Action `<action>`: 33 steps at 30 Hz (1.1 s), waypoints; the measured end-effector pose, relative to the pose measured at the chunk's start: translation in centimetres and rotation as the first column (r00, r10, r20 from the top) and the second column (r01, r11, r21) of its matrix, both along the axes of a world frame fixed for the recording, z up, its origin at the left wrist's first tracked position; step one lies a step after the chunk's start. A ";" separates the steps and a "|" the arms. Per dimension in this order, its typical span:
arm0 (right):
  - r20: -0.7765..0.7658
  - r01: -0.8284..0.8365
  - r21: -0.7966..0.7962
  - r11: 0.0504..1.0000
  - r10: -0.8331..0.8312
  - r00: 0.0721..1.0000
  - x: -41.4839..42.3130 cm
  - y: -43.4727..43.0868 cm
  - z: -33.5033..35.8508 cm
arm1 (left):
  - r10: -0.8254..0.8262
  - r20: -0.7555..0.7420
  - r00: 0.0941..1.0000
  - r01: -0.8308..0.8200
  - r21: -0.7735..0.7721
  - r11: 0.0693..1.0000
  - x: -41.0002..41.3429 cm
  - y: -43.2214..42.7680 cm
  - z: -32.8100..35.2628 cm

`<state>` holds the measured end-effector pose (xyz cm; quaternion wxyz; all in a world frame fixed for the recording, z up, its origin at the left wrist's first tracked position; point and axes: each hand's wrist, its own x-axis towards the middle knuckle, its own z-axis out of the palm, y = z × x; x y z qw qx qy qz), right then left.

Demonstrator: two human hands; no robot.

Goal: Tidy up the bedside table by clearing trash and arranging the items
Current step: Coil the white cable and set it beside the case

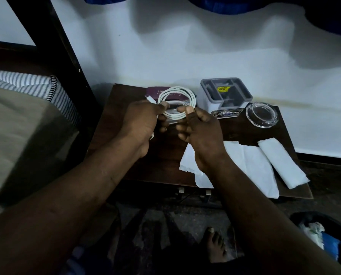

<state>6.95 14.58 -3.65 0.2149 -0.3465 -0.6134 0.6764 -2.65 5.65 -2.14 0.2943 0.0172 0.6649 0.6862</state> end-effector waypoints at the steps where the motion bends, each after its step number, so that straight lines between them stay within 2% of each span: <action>1: 0.022 0.011 -0.004 1.000 -0.011 1.000 -0.1 0.1 -0.1 | 0.000 0.000 1.000 0.000 0.003 1.000 0.0 0.0 0.0; 5: 0.065 0.062 0.014 0.998 -0.063 0.996 -0.5 0.2 0.2 | 0.007 -0.085 0.996 -0.007 0.001 1.000 0.4 0.1 0.2; 13: 0.131 0.011 0.161 0.987 -0.033 0.991 -0.1 0.5 -0.3 | 0.035 -0.082 0.996 -0.033 0.029 0.999 0.4 0.1 -0.2; 15: 0.173 0.006 0.254 0.967 -0.052 0.984 0.0 0.6 -0.7 | 0.068 -0.066 0.996 -0.063 0.078 0.995 0.2 0.1 -0.1; 18: 0.266 -0.065 0.457 0.887 -0.066 0.962 0.4 0.1 -0.8 | 0.119 -0.005 0.993 -0.118 0.096 0.988 -0.2 0.3 -0.2; 21: 0.252 -0.269 0.537 0.800 0.152 0.956 0.6 -0.6 -0.6 | 0.132 0.067 0.989 -0.137 0.090 0.986 -0.3 0.4 -0.3; 23: 0.233 -0.355 0.630 0.691 0.268 0.935 0.8 -1.2 -0.5 | 0.119 0.068 0.990 -0.123 0.059 0.991 -0.3 0.4 -0.3; 25: 0.231 -0.354 0.739 0.574 0.277 0.933 0.8 -1.5 -0.7 | 0.120 0.068 0.990 -0.124 0.042 0.991 -0.1 0.3 -0.2; 26: 0.219 -0.337 0.761 0.554 0.271 0.938 0.8 -1.4 -0.8 | 0.116 0.073 0.991 -0.119 0.045 0.992 0.1 0.3 0.0; 29: 0.151 -0.279 0.767 0.578 0.259 0.954 0.5 -1.1 -1.0 | 0.089 0.088 0.992 -0.093 0.046 0.995 0.3 0.5 0.0; 33: 0.055 -0.146 0.826 0.544 0.180 0.982 0.2 -0.6 -0.9 | 0.067 0.121 0.990 -0.073 0.046 0.996 0.2 0.5 0.0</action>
